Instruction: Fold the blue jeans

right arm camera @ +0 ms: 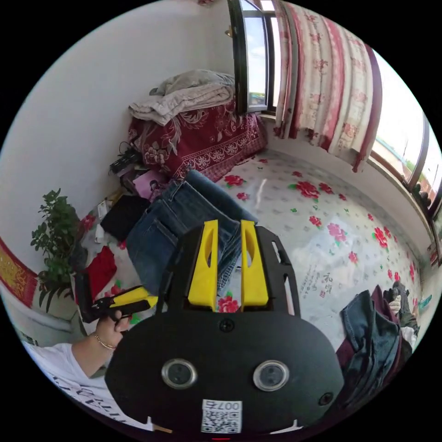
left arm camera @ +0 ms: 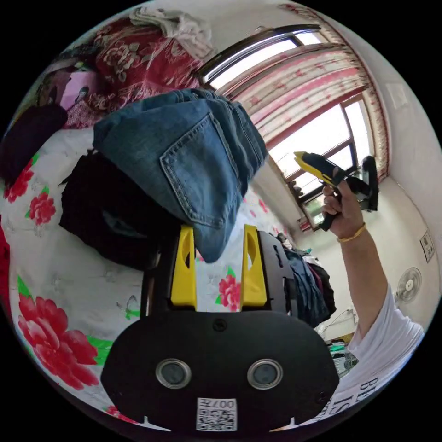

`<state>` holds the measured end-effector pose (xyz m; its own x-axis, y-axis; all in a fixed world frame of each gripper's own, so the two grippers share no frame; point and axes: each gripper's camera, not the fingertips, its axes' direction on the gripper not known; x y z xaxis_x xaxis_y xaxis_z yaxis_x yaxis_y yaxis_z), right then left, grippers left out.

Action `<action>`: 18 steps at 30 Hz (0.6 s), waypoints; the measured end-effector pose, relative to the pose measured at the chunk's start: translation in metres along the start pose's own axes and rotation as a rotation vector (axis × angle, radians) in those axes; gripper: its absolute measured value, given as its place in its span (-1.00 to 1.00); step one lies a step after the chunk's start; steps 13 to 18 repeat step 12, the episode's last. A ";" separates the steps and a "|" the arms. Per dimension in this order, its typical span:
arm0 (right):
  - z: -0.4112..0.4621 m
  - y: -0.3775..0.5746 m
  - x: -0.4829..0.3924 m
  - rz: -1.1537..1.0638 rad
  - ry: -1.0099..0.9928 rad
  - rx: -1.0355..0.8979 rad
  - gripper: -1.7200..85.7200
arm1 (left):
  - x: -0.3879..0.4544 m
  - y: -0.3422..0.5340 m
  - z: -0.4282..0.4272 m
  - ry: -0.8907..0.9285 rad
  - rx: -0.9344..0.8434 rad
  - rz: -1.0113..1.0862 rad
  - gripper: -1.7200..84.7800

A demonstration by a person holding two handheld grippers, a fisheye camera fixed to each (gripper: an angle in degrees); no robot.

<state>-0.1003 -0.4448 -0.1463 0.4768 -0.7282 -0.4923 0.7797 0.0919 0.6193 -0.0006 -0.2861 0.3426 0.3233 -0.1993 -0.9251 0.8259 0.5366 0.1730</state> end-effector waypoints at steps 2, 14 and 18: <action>0.033 0.040 -0.008 0.002 -0.074 -0.059 -0.89 | -0.017 0.025 0.009 0.010 -0.040 0.029 -0.74; 0.041 0.447 0.015 0.201 -0.053 -0.547 -0.86 | 0.016 0.235 0.052 -0.316 -0.573 0.386 -0.76; 0.041 0.447 0.015 0.201 -0.053 -0.547 -0.86 | 0.016 0.235 0.052 -0.316 -0.573 0.386 -0.76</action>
